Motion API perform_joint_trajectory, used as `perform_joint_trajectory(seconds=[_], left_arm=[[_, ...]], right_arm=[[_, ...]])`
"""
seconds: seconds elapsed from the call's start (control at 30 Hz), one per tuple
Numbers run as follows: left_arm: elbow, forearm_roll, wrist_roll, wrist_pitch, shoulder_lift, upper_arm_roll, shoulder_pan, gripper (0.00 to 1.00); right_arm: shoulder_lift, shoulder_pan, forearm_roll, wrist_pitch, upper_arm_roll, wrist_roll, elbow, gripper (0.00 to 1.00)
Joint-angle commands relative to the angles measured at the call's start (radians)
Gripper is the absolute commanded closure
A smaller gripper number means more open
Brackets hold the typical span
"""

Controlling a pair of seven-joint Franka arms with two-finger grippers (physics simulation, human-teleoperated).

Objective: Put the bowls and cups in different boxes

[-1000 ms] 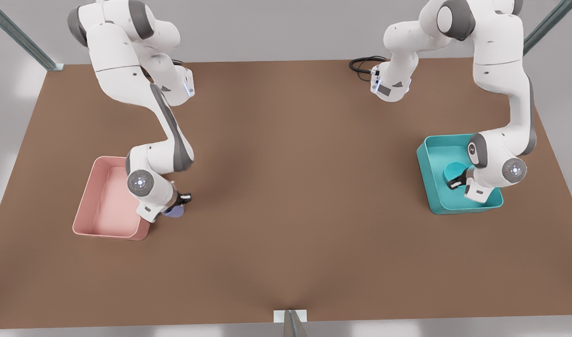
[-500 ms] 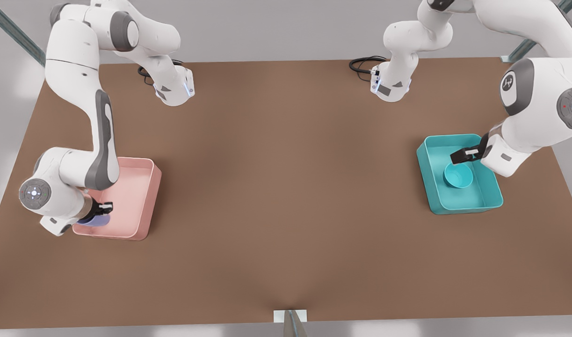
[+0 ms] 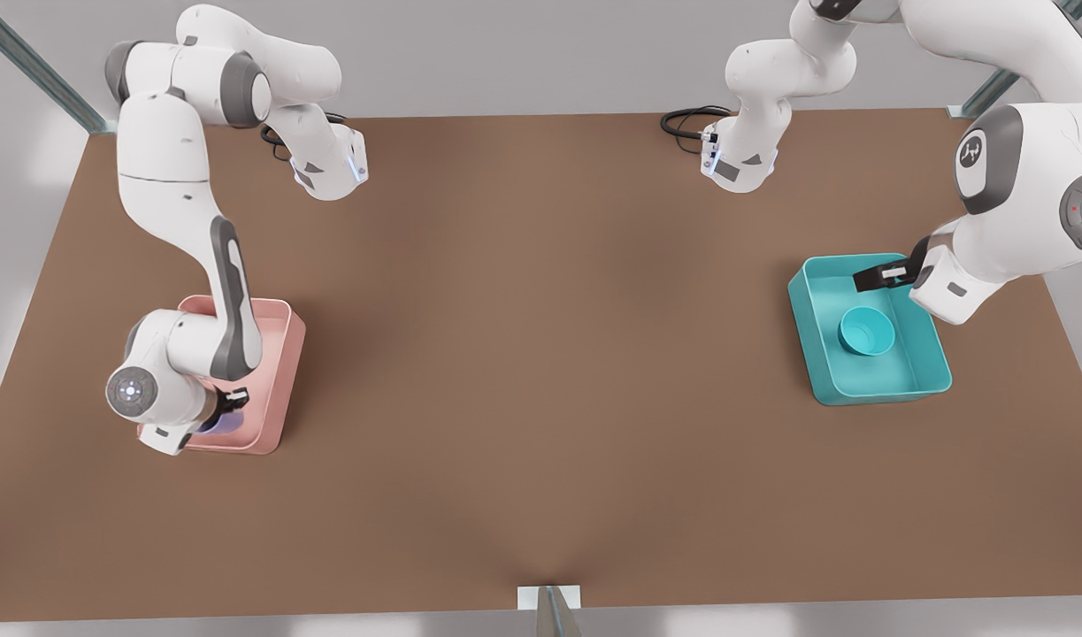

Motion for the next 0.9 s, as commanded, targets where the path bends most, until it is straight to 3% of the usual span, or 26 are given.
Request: perform_joint_trajectory(seconds=[0.0, 0.03, 0.07, 0.1, 0.4, 0.5, 0.6, 0.7, 0.8, 0.87], left_arm=[[0.0, 0.0, 0.015, -0.013, -0.001, 0.0, -0.001, 0.0], [0.0, 0.0, 0.015, -0.013, -0.001, 0.0, -0.001, 0.0], [0.0, 0.001, 0.015, -0.013, -0.001, 0.0, -0.001, 0.0], [0.0, 0.0, 0.015, -0.013, -0.001, 0.0, -0.001, 0.0], [0.0, 0.001, 0.015, -0.013, -0.001, -0.005, -0.003, 0.0], [0.0, 0.001, 0.015, -0.013, -0.001, -0.005, -0.003, 0.0], [0.0, 0.001, 0.015, -0.013, -0.001, -0.005, -0.003, 0.0], [0.0, 0.001, 0.014, -0.025, -0.001, -0.005, -0.003, 0.0], [0.0, 0.001, 0.014, -0.025, -0.001, -0.005, -0.003, 0.0], [0.0, 0.001, 0.014, -0.026, -0.001, -0.005, -0.003, 0.0]], right_arm=[[0.0, 0.0, 0.01, 0.09, 0.0, -0.135, -0.005, 0.79], [0.002, 0.0, 0.01, 0.09, 0.0, -0.135, -0.005, 0.79], [0.002, 0.0, 0.01, 0.088, 0.0, -0.135, -0.005, 0.27], [0.002, 0.0, 0.008, 0.087, 0.0, -0.135, -0.005, 0.0], [-0.021, 0.002, 0.008, 0.047, 0.004, -0.136, 0.006, 0.0], [-0.098, 0.008, 0.011, -0.043, 0.007, -0.135, 0.006, 0.0], [-0.251, 0.018, 0.014, -0.241, 0.007, -0.132, 0.015, 0.0], [-0.309, 0.018, 0.048, -0.335, 0.009, -0.014, 0.035, 0.0], [-0.314, 0.092, 0.031, -0.669, 0.007, 0.314, 0.263, 0.0], [-0.359, 0.092, 0.045, -0.804, 0.007, 0.321, 0.317, 0.0]])
